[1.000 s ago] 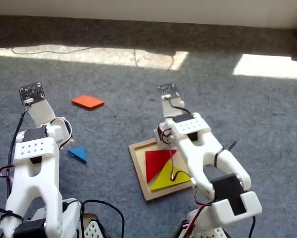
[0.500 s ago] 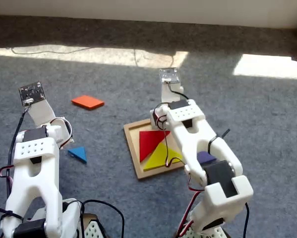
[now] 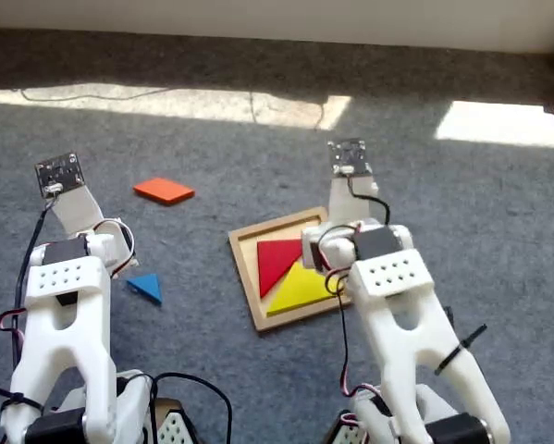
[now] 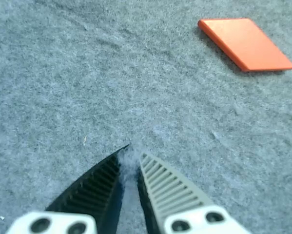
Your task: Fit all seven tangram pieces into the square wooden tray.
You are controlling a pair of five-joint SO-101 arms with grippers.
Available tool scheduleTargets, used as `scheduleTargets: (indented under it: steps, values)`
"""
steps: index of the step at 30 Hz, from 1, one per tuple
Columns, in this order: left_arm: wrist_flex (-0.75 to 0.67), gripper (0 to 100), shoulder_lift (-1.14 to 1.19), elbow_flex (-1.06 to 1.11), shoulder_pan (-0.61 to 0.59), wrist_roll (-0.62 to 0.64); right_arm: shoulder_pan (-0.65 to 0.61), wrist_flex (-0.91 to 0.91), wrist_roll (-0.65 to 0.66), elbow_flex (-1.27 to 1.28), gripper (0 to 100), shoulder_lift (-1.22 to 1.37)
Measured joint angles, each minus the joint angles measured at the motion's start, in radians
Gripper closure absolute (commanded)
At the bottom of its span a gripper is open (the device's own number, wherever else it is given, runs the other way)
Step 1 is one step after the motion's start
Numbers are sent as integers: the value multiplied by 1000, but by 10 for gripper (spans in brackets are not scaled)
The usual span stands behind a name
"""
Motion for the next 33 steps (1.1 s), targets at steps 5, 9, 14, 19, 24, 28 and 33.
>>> scheduleTargets:
  steps: [5,9,14,19,24,28,33]
  values:
    - [0,990,0,0,0,0,97,0,140,126,985,-68]
    - [0,990,0,0,0,0,166,0,192,157,985,-60]
    - [0,990,0,0,0,0,172,0,209,157,985,35]
    - [0,990,0,0,0,0,172,-77,209,170,985,146]
    - [0,990,0,0,0,0,163,-117,209,186,985,184]
    - [0,990,0,0,0,0,117,-126,210,201,985,189]
    - [0,990,0,0,0,0,40,-140,210,207,985,190]
